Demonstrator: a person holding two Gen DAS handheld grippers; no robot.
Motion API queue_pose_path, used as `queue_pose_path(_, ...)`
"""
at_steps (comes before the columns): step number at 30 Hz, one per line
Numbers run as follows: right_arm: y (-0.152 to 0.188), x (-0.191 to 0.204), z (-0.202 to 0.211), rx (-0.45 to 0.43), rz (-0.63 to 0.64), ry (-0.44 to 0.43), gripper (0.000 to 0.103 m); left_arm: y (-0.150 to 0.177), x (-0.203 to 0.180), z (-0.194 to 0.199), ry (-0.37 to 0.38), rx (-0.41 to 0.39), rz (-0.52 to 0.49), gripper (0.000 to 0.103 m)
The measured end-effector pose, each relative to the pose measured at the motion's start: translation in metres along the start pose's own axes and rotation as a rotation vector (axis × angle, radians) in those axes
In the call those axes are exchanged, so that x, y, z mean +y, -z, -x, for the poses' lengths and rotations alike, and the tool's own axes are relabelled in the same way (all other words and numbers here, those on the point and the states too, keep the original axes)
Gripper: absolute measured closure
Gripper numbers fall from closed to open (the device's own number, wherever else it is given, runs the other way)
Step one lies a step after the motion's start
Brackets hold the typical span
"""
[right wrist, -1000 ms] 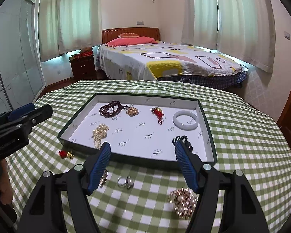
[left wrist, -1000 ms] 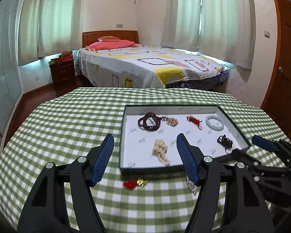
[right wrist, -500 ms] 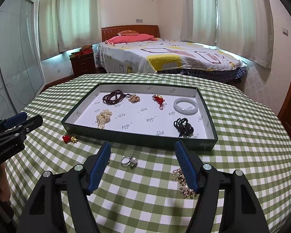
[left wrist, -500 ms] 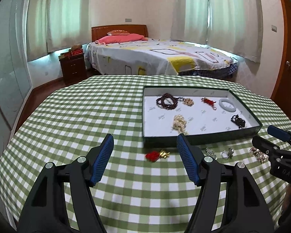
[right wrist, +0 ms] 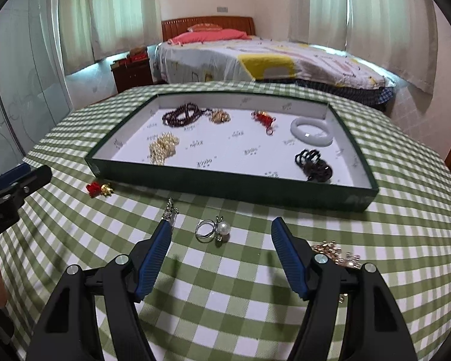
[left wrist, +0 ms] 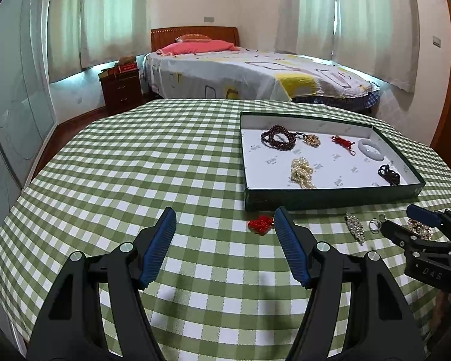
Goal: Organize jewelry
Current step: 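Grasp the silver pearl ring with the right tool while the left tool grasps the red knot charm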
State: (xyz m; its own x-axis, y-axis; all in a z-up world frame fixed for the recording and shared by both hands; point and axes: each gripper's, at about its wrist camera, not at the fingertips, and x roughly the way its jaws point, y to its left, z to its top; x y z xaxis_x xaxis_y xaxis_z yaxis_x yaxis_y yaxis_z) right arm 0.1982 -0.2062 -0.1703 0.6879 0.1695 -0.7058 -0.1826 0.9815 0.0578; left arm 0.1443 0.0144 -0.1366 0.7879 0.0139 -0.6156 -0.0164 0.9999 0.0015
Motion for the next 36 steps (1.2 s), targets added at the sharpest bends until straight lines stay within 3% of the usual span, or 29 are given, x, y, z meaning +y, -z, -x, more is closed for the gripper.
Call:
queue_pose_path(11, -0.001, 0.002, -0.021, 0.082, 0.026, 0.016, 0.048, 0.003, -0.005, -0.010, 0.014, 0.025, 0.000, 0.037)
queue_pose_path(18, 0.000, 0.004, -0.017, 0.074, 0.038, -0.010, 0.073, 0.005, -0.009, -0.012, 0.026, 0.034, -0.005, 0.037)
queue_pose_path(36, 0.002, -0.020, -0.002, 0.049, -0.026, -0.014, 0.073, -0.001, -0.032, -0.038, 0.095, 0.090, -0.012, 0.037)
